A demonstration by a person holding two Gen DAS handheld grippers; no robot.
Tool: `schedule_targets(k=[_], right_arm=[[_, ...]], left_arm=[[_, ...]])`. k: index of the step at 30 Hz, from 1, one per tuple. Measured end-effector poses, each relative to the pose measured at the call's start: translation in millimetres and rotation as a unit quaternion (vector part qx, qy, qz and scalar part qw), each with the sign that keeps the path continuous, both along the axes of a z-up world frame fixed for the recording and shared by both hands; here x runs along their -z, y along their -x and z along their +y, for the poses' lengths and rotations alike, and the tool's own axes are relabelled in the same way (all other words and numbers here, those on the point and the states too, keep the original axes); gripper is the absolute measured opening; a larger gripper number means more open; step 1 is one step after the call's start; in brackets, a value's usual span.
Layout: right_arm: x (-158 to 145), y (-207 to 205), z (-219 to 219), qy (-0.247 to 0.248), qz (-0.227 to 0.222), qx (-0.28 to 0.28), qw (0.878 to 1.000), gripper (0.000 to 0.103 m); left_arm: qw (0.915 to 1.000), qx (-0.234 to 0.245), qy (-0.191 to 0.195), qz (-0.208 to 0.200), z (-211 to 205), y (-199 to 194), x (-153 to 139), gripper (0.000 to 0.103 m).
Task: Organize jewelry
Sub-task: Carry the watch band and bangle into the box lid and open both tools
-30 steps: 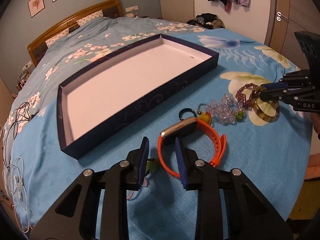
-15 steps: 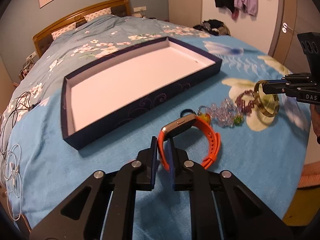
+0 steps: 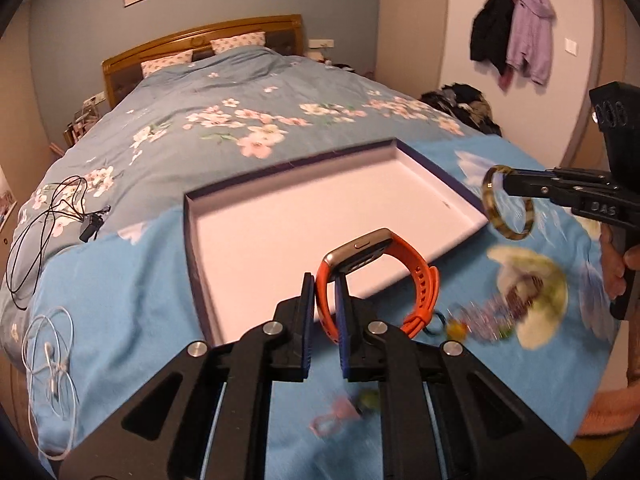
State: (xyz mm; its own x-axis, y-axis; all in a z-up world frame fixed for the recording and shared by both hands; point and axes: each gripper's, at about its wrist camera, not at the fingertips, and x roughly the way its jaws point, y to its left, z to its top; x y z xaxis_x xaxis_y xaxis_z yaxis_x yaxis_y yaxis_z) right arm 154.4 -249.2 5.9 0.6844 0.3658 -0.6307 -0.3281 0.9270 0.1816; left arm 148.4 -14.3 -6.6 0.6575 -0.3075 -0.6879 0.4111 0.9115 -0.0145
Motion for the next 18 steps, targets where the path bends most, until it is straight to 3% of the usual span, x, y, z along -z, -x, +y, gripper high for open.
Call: schedule_targets(k=[9,18], right_arm=[[10.6,-82.4,20.7,0.018,0.019,0.012,1.0,0.006],[32.5,-133.8,35.5,0.028,0.056,0.024,0.998,0.006]], left_arm=[[0.9995,-0.028,-0.013,0.002,-3.9,-63.5,-4.2,0.01],[0.9986,-0.035,-0.032,0.023,-14.3,-122.6,11.1,0.01]])
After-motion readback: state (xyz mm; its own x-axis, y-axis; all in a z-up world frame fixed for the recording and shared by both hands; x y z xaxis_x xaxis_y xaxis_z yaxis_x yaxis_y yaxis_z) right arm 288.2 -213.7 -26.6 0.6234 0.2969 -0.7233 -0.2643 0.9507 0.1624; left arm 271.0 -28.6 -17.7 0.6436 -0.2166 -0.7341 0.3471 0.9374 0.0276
